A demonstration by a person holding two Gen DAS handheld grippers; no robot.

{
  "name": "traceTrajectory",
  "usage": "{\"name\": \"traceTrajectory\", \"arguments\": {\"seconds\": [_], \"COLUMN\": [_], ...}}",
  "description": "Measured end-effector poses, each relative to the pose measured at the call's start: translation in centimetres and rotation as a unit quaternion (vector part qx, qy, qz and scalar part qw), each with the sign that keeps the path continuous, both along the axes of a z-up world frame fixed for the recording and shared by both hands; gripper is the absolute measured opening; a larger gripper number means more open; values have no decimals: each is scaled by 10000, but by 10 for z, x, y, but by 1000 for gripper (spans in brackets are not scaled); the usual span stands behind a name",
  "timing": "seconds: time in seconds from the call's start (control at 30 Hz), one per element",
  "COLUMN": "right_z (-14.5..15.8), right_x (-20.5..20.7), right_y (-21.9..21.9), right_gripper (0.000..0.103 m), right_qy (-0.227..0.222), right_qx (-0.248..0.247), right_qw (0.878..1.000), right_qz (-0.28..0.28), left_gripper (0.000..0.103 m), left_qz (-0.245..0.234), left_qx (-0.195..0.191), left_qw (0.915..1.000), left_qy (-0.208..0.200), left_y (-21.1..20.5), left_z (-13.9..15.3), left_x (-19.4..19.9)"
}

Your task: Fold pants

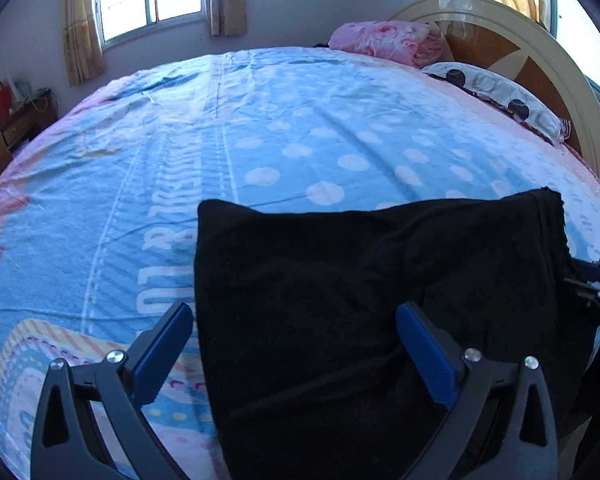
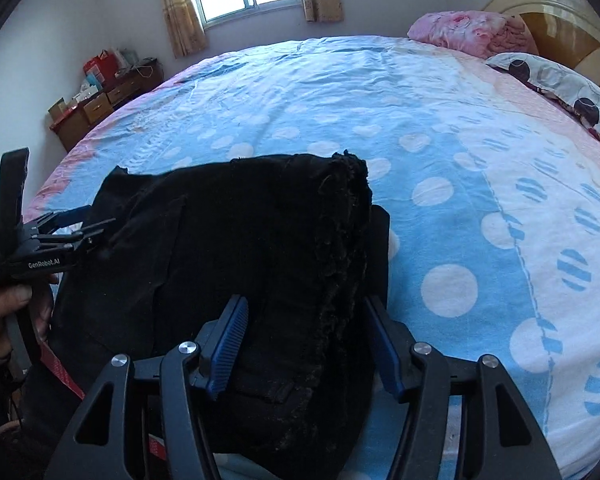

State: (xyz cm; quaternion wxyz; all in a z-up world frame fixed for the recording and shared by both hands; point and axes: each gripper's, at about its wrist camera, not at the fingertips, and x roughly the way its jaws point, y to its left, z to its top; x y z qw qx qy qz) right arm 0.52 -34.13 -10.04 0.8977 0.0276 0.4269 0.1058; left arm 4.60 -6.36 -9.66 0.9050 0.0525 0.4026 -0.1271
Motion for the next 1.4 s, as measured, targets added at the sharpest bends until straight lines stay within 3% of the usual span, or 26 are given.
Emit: {"name": "traceTrajectory", "arguments": {"seconds": [0.07, 0.27, 0.4, 0.63, 0.93, 1.0, 1.2, 1.3, 1.4], "right_z": [4, -3, 2, -3, -4, -7, -12, -10, -15], "right_x": [-2, -5, -10, -12, -12, -8, 9, 5, 4], "right_y": [-3, -25, -31, -34, -39, -36, -19, -26, -30], "right_gripper": [60, 66, 66, 66, 66, 66, 62, 46, 41], "right_qy": [-31, 126, 55, 43, 326, 315, 130, 160, 239], "right_qx": [62, 637, 862, 902, 1274, 1304, 962, 1236, 1486], "right_qw": [10000, 9977, 9959, 9955, 9911, 9908, 9950, 9920, 9884], "right_qz": [-52, -190, -268, -285, -188, -169, -223, -197, -188], "left_gripper": [103, 103, 103, 103, 103, 103, 103, 103, 103], "left_qz": [-29, -275, -260, -443, -573, -647, -830, -949, -931], "left_qx": [72, -302, -245, -734, -796, -663, -527, -583, -655], "left_qw": [10000, 9990, 9992, 9959, 9946, 9952, 9946, 9928, 9924], "left_qy": [-28, -166, -193, 302, 346, 317, 326, 433, 467], "left_y": [0, 15, 22, 28, 36, 30, 19, 23, 24], "left_z": [3, 13, 7, -19, -16, -19, -20, -19, -19], "left_x": [-5, -33, -39, -20, -12, -9, -5, -4, -4]}}
